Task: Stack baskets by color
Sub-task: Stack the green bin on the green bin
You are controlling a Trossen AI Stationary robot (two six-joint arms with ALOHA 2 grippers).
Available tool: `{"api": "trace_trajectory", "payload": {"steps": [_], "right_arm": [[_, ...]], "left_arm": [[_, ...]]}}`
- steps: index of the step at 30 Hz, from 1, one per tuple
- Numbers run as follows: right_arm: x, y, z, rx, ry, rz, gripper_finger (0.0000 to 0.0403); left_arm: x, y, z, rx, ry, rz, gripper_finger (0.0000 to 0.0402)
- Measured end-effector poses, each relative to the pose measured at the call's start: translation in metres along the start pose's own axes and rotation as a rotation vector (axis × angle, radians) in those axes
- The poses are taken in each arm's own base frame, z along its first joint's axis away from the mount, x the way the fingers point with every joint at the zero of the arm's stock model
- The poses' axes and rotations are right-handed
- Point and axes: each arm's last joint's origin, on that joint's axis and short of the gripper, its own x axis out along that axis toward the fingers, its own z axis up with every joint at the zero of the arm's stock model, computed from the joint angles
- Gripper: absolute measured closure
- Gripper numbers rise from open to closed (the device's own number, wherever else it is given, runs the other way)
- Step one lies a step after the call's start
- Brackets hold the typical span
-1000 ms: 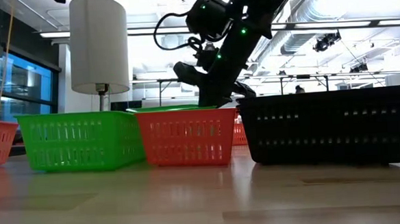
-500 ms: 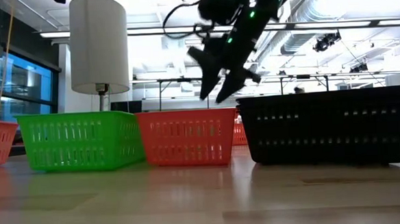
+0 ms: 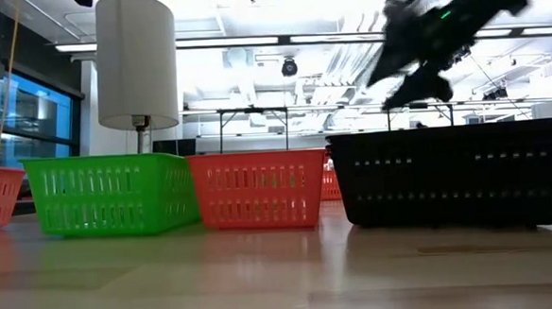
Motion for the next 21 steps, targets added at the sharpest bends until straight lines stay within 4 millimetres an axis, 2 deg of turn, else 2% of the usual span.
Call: {"api": "trace_trajectory", "payload": {"steps": [3,7,14,21], "right_arm": [[-0.022,-0.004,-0.011,0.094,-0.200,0.220,0.0137],[-0.046,-0.006,-0.018,0.057,-0.397,0.402,0.0138],[-0.059,-0.005,-0.019,-0.177,-0.491,0.400,0.0158],[-0.060,-0.004,-0.018,-0.186,-0.506,0.410,0.0198]], "left_arm": [[0.002,-0.002,-0.002,0.011,0.019,-0.028,0.0401],[0.004,-0.004,-0.005,0.025,0.042,-0.039,0.0401],[0.008,-0.006,-0.008,0.039,0.061,-0.036,0.0401],[0.008,-0.007,-0.008,0.030,0.068,-0.062,0.0401]]}}
